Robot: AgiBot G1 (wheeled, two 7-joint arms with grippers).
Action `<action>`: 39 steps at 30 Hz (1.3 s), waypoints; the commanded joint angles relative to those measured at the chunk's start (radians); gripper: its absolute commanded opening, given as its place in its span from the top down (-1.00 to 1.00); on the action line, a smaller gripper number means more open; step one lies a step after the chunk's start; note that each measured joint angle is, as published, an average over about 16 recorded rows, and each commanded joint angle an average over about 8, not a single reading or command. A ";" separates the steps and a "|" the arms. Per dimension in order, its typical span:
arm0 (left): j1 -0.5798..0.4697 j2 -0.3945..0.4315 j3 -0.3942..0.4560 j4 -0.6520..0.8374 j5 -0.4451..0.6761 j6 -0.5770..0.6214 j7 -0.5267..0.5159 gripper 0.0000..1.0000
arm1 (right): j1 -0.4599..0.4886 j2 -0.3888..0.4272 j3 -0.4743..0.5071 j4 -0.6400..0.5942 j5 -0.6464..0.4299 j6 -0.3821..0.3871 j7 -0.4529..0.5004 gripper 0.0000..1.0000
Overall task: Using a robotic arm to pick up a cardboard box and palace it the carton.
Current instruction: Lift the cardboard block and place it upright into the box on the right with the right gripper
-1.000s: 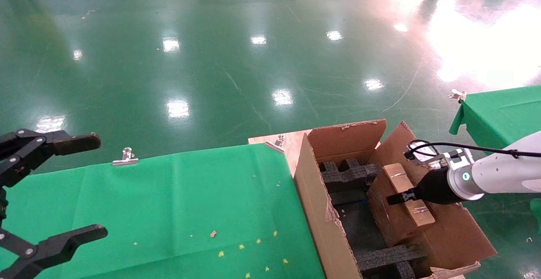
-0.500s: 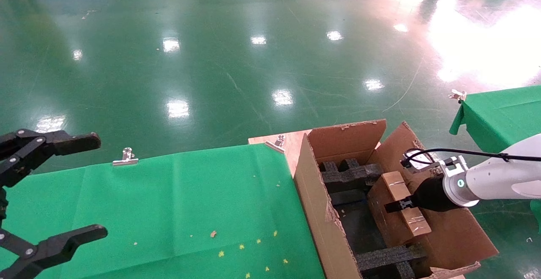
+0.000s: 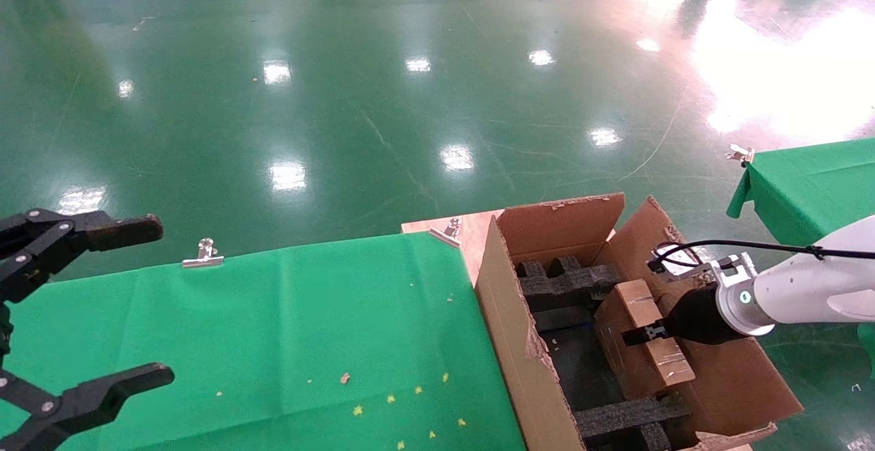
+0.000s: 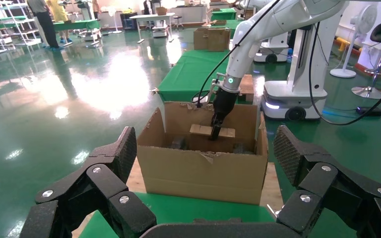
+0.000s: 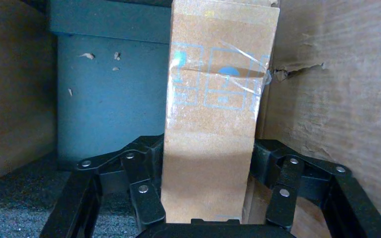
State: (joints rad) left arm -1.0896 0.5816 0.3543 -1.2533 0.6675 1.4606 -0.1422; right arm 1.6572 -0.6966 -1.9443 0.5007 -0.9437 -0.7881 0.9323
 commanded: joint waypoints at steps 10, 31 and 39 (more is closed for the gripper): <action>0.000 0.000 0.000 0.000 0.000 0.000 0.000 -1.00 | 0.010 0.008 -0.001 0.007 -0.005 0.000 -0.001 -1.00; 0.000 0.000 0.000 0.000 0.000 0.000 0.000 -1.00 | 0.146 0.085 0.007 0.144 -0.053 0.039 0.002 -1.00; 0.000 0.000 0.000 0.000 0.000 0.000 0.000 -1.00 | 0.302 0.149 0.036 0.330 -0.098 0.075 0.011 -1.00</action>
State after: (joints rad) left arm -1.0897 0.5815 0.3546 -1.2532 0.6674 1.4606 -0.1421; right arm 1.9490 -0.5400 -1.9004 0.8482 -1.0257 -0.7122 0.9314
